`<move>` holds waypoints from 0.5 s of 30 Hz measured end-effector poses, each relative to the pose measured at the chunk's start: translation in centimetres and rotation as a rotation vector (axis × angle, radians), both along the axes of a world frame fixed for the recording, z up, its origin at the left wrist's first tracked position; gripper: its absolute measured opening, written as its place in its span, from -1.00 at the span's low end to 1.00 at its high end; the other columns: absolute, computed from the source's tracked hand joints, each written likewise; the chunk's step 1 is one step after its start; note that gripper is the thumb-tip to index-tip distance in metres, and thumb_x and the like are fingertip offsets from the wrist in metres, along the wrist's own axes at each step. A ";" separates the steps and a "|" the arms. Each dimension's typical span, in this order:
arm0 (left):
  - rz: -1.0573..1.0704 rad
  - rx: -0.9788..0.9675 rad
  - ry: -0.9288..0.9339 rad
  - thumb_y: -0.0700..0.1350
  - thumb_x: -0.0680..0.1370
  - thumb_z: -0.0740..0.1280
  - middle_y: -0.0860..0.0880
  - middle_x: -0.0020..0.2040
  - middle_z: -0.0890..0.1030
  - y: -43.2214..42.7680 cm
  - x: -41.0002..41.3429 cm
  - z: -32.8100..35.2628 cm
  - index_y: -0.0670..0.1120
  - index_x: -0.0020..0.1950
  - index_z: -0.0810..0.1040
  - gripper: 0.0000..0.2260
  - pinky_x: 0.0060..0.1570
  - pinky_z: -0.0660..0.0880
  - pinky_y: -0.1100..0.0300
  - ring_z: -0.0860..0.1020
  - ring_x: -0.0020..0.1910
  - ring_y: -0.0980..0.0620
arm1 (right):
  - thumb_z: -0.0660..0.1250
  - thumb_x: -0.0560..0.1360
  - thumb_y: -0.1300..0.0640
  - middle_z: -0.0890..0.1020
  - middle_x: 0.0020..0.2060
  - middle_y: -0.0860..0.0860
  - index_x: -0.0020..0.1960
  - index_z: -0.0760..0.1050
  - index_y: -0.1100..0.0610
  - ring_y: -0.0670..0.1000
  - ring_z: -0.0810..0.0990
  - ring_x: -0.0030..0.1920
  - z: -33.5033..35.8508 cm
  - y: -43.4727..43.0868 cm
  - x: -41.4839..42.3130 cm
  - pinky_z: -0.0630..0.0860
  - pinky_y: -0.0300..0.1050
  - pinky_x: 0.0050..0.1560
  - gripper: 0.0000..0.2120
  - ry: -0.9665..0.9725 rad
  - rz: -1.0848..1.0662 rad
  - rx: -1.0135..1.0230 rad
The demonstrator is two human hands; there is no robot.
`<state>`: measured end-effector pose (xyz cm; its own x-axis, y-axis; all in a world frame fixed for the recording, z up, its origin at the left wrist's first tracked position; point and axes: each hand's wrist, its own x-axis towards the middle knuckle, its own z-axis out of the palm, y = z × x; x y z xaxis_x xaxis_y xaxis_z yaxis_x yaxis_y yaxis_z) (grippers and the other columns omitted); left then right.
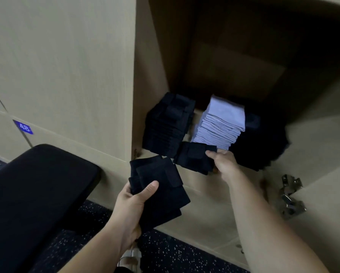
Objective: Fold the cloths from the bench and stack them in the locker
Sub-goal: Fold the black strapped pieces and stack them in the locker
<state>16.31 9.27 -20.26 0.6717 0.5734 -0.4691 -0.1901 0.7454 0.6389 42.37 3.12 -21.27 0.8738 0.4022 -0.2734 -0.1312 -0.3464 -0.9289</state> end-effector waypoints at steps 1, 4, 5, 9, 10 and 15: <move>0.001 -0.001 -0.003 -0.26 0.45 0.42 -0.19 -0.01 0.70 0.1 0.2 -0.2 -0.10 0.17 0.58 -0.70 -0.27 0.62 -0.08 0.69 -0.10 -0.22 | 0.35 0.54 0.26 0.63 -0.06 0.08 -0.01 0.58 0.18 0.05 0.59 -0.07 -0.2 0.2 0.1 0.46 -0.14 -0.02 -0.94 -0.006 -0.007 -0.004; 0.000 -0.012 -0.009 -0.25 0.42 0.43 -0.20 0.00 0.70 0.1 0.4 -0.6 -0.11 0.19 0.57 -0.66 -0.25 0.62 -0.10 0.69 -0.07 -0.23 | 0.35 0.54 0.27 0.63 -0.06 0.08 0.00 0.58 0.18 0.07 0.59 -0.04 -0.9 0.8 0.3 0.49 -0.13 0.01 -0.93 -0.058 -0.042 -0.029; 0.002 -0.019 -0.009 -0.26 0.43 0.43 -0.20 0.00 0.70 0.1 0.5 -0.8 -0.11 0.19 0.56 -0.67 -0.25 0.62 -0.11 0.69 -0.07 -0.24 | 0.35 0.53 0.27 0.63 -0.05 0.08 0.00 0.58 0.17 0.08 0.60 -0.03 -1.2 1.0 0.4 0.50 -0.13 0.02 -0.93 -0.078 -0.050 -0.043; -0.007 -0.029 -0.004 -0.28 0.47 0.41 -0.21 -0.01 0.70 0.0 0.5 -1.0 -0.13 0.17 0.57 -0.72 -0.29 0.61 -0.10 0.69 -0.10 -0.24 | 0.36 0.52 0.21 0.66 -0.10 0.08 -0.10 0.58 0.13 0.09 0.63 -0.09 -2.3 1.6 0.6 0.55 -0.10 0.00 -0.96 -0.174 -0.048 -0.153; -0.009 -0.029 -0.005 -0.28 0.47 0.41 -0.21 -0.01 0.70 0.0 0.5 -1.0 -0.13 0.18 0.56 -0.72 -0.29 0.61 -0.10 0.69 -0.10 -0.24 | 0.37 0.52 0.17 0.66 -0.12 0.07 -0.12 0.58 0.13 0.08 0.62 -0.12 -2.5 1.7 0.7 0.56 -0.11 -0.03 -0.94 -0.213 -0.048 -0.202; -0.021 -0.023 -0.020 -0.26 0.46 0.42 -0.21 0.02 0.69 0.2 0.4 -1.0 -0.13 0.19 0.56 -0.69 -0.22 0.61 -0.14 0.68 -0.05 -0.25 | 0.35 0.51 -0.04 0.64 -0.16 0.07 -0.14 0.53 0.14 0.10 0.61 -0.16 -2.6 1.5 0.2 0.48 -0.14 -0.22 -0.77 -0.345 -0.048 -0.558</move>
<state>16.68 9.42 -21.22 0.6928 0.5483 -0.4684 -0.1866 0.7638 0.6180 42.59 4.64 -23.83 0.9620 0.2398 -0.1303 0.1150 -0.7892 -0.6032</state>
